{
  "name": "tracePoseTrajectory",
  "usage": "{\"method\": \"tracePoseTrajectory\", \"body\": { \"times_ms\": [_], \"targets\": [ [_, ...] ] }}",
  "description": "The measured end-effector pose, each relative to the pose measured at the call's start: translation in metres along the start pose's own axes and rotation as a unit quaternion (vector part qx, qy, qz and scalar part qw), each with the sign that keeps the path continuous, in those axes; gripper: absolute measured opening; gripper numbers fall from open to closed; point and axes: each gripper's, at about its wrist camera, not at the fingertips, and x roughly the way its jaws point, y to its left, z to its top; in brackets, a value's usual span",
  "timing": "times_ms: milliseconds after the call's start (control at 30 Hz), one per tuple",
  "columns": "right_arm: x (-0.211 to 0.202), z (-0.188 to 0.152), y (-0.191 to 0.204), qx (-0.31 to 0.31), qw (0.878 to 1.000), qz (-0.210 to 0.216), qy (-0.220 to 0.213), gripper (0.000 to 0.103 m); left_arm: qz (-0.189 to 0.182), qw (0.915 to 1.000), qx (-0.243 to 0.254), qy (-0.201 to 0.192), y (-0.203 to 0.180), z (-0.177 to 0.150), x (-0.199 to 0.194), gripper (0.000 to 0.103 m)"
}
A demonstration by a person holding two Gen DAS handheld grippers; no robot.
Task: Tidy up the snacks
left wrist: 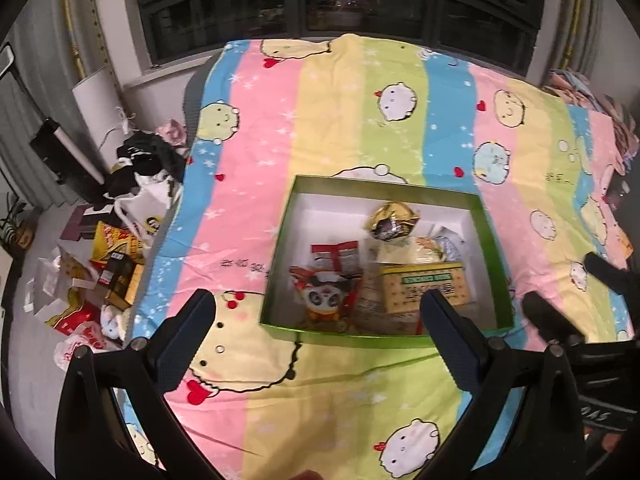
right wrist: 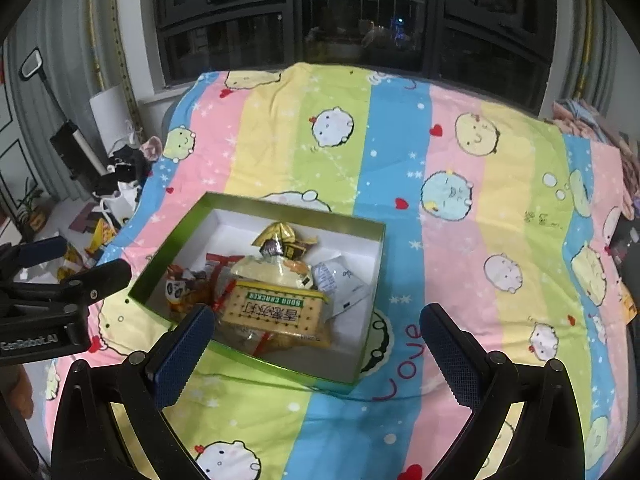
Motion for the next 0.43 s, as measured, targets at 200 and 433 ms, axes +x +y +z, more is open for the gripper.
{"method": "tracePoseTrajectory", "body": {
  "times_ms": [200, 433],
  "targets": [
    [-0.010, 0.006, -0.002, 0.013, 1.000, 0.009, -0.012, 0.102, 0.012, 0.9999, -0.004, 0.003, 0.005, 0.000, 0.002, 0.102],
    [-0.013, 0.010, 0.002, 0.009, 1.000, 0.010, -0.016, 0.102, 0.012, 0.9999, -0.006, -0.001, 0.004, 0.005, 0.001, 0.102]
  ]
}}
